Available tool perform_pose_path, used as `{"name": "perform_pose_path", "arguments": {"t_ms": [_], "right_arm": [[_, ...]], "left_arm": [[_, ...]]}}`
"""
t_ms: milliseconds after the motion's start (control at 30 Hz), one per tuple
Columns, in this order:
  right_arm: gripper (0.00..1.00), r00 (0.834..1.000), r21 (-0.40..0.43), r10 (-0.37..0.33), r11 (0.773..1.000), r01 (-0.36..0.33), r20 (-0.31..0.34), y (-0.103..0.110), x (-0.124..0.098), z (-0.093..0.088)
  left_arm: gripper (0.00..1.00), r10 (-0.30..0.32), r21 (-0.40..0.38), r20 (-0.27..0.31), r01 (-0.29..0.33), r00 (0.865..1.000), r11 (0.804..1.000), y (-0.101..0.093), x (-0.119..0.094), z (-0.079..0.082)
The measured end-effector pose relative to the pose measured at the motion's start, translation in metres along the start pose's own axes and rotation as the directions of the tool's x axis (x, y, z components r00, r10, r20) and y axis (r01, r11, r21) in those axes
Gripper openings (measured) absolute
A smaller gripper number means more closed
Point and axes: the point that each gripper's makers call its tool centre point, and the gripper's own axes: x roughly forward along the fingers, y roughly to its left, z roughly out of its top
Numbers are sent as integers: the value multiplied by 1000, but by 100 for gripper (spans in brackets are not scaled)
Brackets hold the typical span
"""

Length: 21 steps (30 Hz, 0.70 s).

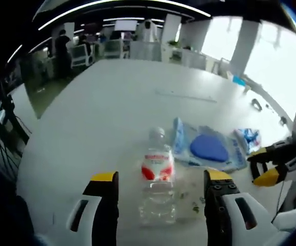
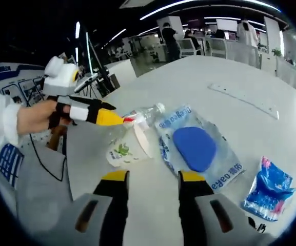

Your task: Arrange the tabletop items into an orderly group along one side of the table until the central work area is clear of visible clutter.

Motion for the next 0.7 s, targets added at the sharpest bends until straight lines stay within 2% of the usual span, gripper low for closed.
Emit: {"name": "perform_pose_path", "arguments": {"t_ms": [400, 700], "right_arm": [[36, 1000, -28, 20, 999, -20, -11, 7, 17, 14], [37, 999, -45, 28, 999, -29, -28, 13, 27, 14]], "left_arm": [[63, 18, -33, 4, -18, 1000, 999, 16, -8, -9], [62, 31, -55, 1, -31, 1000, 998, 28, -12, -12]]}}
